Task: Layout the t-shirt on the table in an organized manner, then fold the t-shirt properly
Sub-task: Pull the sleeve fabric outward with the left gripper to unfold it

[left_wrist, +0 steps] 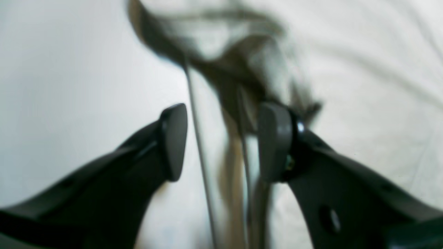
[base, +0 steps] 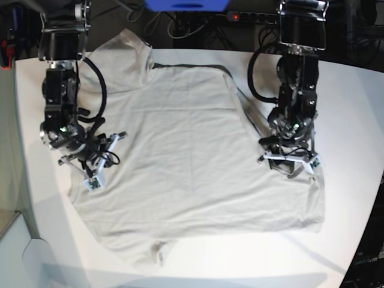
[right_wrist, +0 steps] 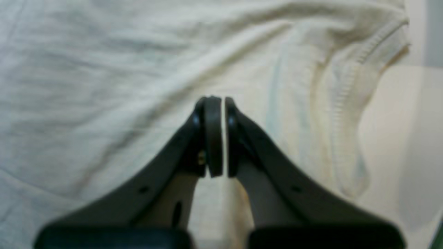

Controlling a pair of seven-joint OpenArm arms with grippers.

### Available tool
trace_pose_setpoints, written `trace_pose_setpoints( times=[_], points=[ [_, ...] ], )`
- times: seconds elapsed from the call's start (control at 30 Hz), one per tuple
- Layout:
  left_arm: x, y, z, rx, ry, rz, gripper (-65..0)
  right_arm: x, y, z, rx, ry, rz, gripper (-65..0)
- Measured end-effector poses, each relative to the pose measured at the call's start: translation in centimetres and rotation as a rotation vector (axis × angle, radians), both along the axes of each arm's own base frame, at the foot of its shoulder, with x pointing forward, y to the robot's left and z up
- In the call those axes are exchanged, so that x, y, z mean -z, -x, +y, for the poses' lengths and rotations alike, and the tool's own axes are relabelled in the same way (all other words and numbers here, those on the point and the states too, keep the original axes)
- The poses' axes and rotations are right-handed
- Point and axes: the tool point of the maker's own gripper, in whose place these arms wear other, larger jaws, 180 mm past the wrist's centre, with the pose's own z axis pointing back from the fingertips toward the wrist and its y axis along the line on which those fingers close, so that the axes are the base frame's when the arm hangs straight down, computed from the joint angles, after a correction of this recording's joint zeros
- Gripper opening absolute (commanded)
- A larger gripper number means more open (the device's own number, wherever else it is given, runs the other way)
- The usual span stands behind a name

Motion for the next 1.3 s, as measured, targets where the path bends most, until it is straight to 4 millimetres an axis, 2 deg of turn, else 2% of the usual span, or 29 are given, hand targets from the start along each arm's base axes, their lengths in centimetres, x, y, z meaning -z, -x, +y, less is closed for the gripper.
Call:
trace_pose_setpoints(
  times=[0.13,0.3,0.63,0.93,1.17,1.3],
  points=[
    [0.5,-0.2,-0.4,0.009,-0.009,0.011,-33.3,0.0,0.0,0.0,0.001,-0.002,0.001,-63.7],
    [-0.3,-1.4,-1.8,0.045,-0.007,-0.012,-33.3,0.0,0.0,0.0,0.000,-0.002,0.002,-63.7],
    [-1.1,-2.3,-1.7,0.043,-0.009,-0.035,-33.3,0.0,0.0,0.0,0.000,-0.003,0.002,-63.7],
    [-0.9,-2.1,-1.6,0.041,-0.009,-0.029,-33.3,0.0,0.0,0.0,0.000,-0.003,0.001,-63.6],
    [1.0,-1.6,-1.2,0.031,-0.013,0.030,-33.3,0.0,0.0,0.0,-0.001,-0.004,-0.001,-63.6],
    [0.3,-2.1,-0.6,0.018,-0.052,-0.023,-33.3,0.0,0.0,0.0,0.000,-0.003,0.000,-63.6]
  ],
)
